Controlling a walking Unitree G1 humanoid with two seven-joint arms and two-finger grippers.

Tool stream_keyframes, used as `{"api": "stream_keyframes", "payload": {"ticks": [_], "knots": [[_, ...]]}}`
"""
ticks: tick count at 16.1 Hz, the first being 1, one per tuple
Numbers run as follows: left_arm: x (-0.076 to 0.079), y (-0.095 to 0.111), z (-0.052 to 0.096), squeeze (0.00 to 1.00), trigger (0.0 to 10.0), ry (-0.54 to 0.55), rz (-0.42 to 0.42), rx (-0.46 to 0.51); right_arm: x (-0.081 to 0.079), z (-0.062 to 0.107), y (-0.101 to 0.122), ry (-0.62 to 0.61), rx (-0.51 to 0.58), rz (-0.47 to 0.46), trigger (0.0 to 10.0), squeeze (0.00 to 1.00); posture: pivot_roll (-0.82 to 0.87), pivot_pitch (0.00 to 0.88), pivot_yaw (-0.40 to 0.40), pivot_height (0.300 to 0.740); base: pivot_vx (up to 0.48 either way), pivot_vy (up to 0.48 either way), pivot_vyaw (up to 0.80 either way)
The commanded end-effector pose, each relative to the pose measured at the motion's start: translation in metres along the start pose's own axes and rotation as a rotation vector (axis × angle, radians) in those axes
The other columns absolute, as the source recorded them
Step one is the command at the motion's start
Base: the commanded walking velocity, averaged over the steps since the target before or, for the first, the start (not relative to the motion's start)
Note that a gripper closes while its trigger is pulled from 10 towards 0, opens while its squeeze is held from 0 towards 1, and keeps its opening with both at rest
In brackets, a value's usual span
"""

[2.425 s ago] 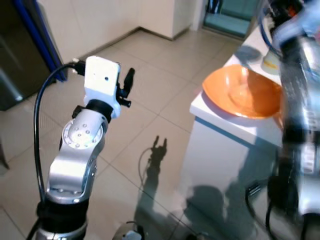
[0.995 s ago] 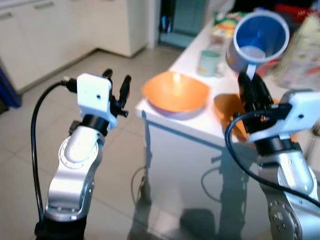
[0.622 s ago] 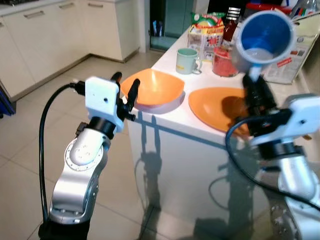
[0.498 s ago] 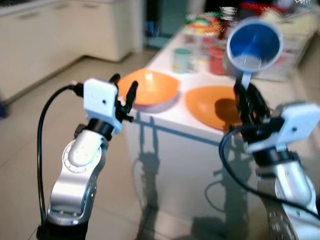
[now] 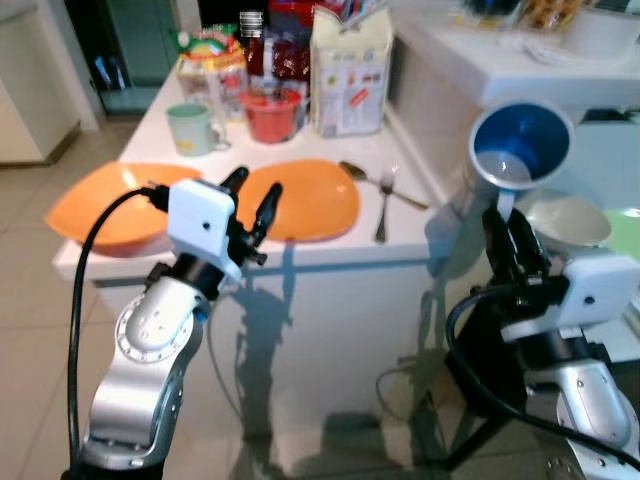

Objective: Setting the table

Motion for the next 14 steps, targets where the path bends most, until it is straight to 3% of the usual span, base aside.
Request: {"api": "stream_keyframes", "payload": {"ticks": [1, 5, 11, 12, 14], "knots": [[0.004, -0.003, 0.001, 0.00, 10.0, -0.018, 0.013, -0.011, 0.000, -0.001, -0.001, 0.014, 0.006, 0.016, 10.0, 0.00, 0.00, 0.000, -0.003, 0.740, 0.000, -0.364, -0.80], [0.006, -0.002, 0.001, 0.00, 10.0, -0.033, -0.001, -0.008, 0.000, -0.001, -0.001, 0.015, 0.010, 0.012, 10.0, 0.00, 0.00, 0.000, -0.002, 0.740, 0.000, -0.367, -0.72], [0.000, -0.004, -0.002, 0.00, 10.0, 0.038, -0.003, -0.002, 0.008, -0.004, -0.004, -0.045, -0.003, 0.003, 10.0, 0.00, -0.01, 0.000, -0.004, 0.740, 0.000, -0.360, 0.00], [-0.002, -0.004, -0.003, 0.00, 10.0, 0.060, -0.008, 0.000, 0.013, -0.004, -0.009, -0.086, -0.030, 0.034, 10.0, 0.00, -0.01, 0.000, -0.004, 0.740, 0.000, -0.356, 0.00], [-0.013, -0.017, -0.011, 0.00, 10.0, 0.156, -0.033, -0.036, 0.034, -0.016, -0.031, -0.194, -0.151, 0.251, 10.0, 0.00, -0.01, 0.000, -0.001, 0.740, 0.000, -0.336, 0.00]]}}
Point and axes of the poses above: a point about 5 cm out from each wrist's last joint towards the gripper, its own z axis pointing back from the gripper into the wrist, its own y axis along the axis of the wrist's last joint, x = y × z, the point moved 3 cm from there along -z, pointing out of the wrist towards the gripper, and after that the axes turned 12 degrees about z, right-handed, at the moved point
